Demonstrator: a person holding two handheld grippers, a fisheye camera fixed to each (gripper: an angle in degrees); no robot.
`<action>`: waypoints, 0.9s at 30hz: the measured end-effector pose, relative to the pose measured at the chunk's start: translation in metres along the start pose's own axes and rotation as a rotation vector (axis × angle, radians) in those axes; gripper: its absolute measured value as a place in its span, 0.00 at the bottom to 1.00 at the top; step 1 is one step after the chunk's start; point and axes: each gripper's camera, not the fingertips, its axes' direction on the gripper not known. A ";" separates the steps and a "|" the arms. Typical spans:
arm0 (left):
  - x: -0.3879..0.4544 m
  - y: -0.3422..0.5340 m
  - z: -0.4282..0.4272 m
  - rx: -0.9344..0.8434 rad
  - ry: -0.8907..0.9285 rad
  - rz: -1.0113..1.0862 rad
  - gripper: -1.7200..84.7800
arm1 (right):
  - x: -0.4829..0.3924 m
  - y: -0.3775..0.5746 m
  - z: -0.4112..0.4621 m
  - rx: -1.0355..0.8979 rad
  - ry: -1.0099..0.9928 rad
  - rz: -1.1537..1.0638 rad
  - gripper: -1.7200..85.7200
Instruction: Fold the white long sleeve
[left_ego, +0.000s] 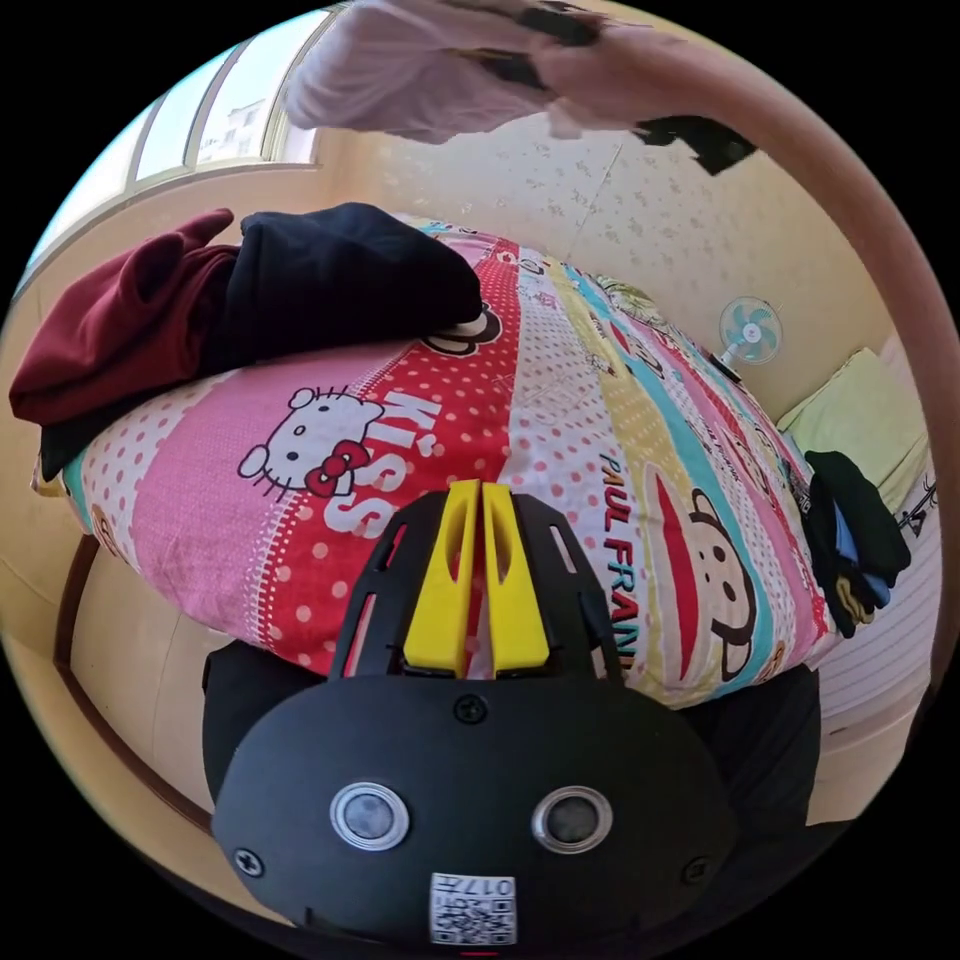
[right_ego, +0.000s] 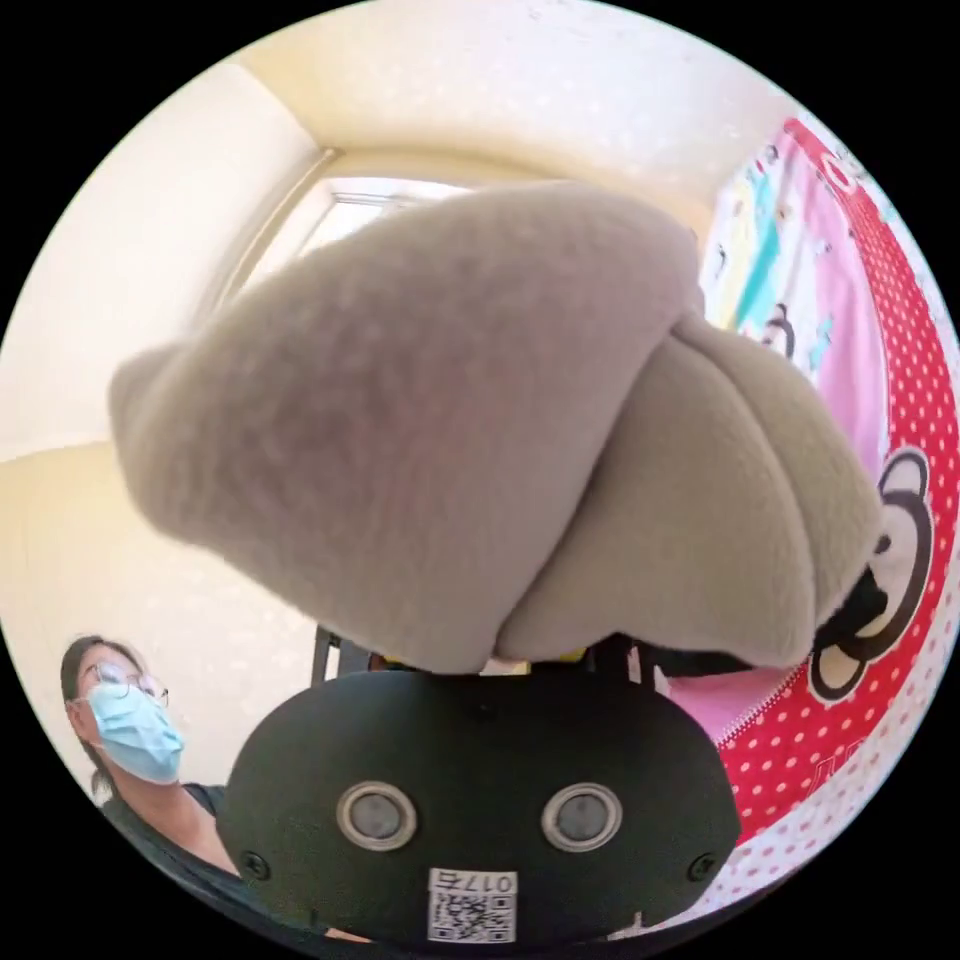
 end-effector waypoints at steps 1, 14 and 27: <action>-0.001 0.000 0.000 0.001 0.005 -0.003 0.01 | 0.044 0.002 0.034 -0.039 0.089 0.147 0.19; -0.014 0.000 0.002 0.020 0.066 -0.029 0.01 | 0.072 0.085 0.015 -0.552 0.776 -0.031 0.20; 0.000 0.004 0.001 0.068 -0.038 0.015 0.01 | -0.058 0.279 -0.357 0.028 1.442 0.473 0.17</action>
